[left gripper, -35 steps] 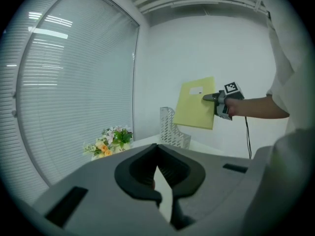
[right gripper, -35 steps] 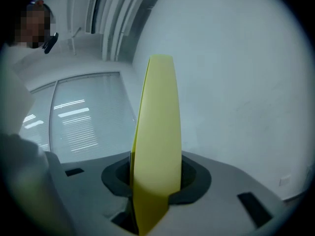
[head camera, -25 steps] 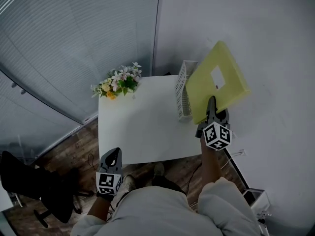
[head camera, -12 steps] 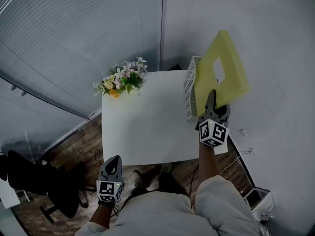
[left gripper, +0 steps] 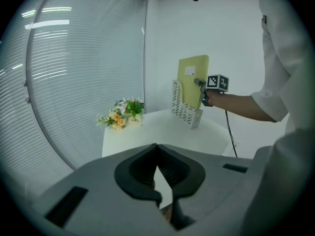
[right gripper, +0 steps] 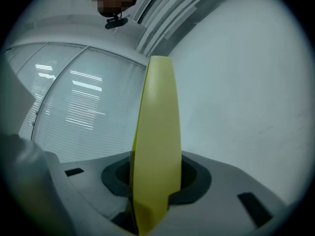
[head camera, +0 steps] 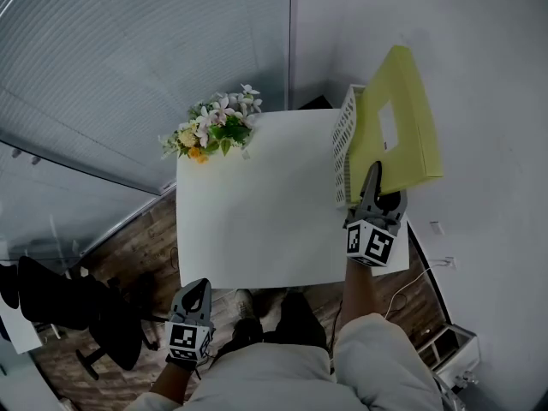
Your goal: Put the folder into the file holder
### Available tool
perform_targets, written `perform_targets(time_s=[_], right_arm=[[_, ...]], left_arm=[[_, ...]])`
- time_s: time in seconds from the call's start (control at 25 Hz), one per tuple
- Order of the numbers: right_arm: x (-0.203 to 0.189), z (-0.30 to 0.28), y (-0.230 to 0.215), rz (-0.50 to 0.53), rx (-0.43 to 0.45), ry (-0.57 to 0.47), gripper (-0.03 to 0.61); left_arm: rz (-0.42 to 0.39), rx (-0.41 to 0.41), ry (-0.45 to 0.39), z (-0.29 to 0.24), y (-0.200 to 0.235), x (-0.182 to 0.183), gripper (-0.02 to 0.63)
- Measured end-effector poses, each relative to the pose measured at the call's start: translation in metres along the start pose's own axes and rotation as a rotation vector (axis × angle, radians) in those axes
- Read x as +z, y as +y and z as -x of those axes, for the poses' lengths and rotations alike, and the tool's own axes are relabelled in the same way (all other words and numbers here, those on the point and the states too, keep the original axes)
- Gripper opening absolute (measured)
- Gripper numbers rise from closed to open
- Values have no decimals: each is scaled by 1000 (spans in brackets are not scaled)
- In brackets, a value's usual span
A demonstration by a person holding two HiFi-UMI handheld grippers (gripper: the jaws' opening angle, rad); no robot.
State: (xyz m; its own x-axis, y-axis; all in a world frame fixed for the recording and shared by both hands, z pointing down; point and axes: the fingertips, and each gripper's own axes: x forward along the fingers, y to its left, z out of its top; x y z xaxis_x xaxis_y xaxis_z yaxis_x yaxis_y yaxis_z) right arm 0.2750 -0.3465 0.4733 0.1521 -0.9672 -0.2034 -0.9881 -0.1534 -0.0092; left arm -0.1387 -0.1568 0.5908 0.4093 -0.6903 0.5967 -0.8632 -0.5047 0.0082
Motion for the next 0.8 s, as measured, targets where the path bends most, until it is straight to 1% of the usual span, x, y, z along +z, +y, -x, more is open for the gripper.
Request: perform_targets(time_s=[0.2,0.4,0.8], right_arm=[[-22,3,3,27,5,4,144],[-55,9,1,21,-9,41,150],[-82,15,0,35,-9,71,160]], left_arm=[[-6,-4,44,-5,0,-13,8],[-7,-14,77,-12,0,-23,8],[-5,-26,95,-21,-5,-28,8]])
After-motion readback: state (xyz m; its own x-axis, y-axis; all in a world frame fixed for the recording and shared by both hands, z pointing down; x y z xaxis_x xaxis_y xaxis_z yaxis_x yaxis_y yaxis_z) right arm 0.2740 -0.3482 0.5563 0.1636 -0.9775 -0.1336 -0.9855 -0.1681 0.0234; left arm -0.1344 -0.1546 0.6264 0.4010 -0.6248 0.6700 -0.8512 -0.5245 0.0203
